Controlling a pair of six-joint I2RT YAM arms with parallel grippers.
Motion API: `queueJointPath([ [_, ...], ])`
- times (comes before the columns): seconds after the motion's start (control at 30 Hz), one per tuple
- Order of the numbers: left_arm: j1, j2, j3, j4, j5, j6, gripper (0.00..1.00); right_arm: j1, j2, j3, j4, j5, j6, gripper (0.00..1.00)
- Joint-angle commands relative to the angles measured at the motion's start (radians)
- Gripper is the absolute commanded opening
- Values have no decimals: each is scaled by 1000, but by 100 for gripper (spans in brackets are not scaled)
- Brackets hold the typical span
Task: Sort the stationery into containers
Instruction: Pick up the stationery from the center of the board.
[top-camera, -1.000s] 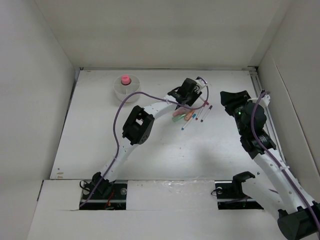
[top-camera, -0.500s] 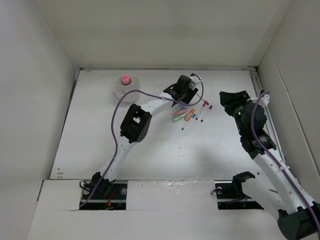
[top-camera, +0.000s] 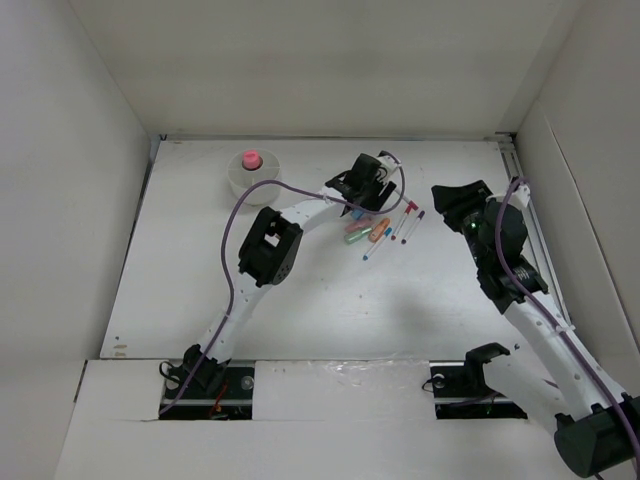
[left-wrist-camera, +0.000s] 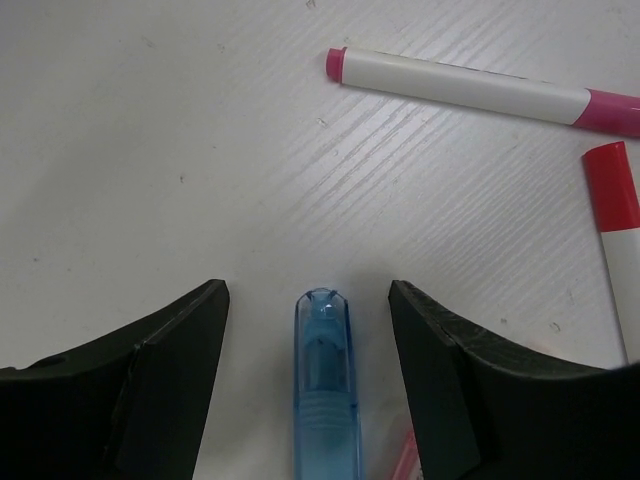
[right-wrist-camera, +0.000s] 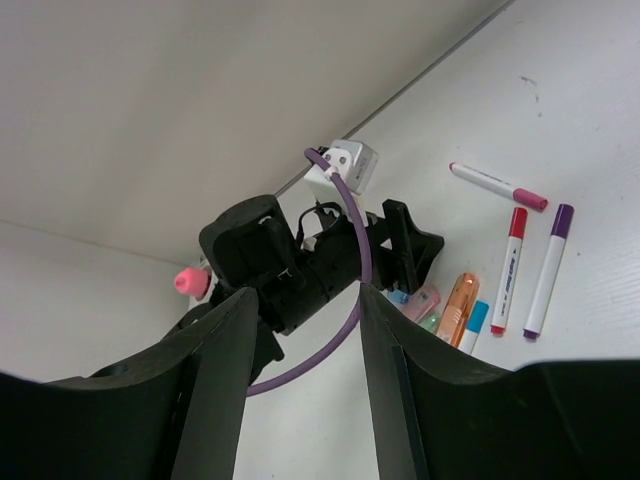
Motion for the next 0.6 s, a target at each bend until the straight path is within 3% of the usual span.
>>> queueJointPath([
  [0.0,-3,-69,18,-42,21,-3,62,-7,-4,38,32,-25,-18,51],
  [0.23,-3,-60,6,-62,-1,6,42,-7,5,38,32,-25,-18,51],
  [0.57,-3,-78,-25,-62,-10,6,26,-7,14,38,32,-25,-18,51],
])
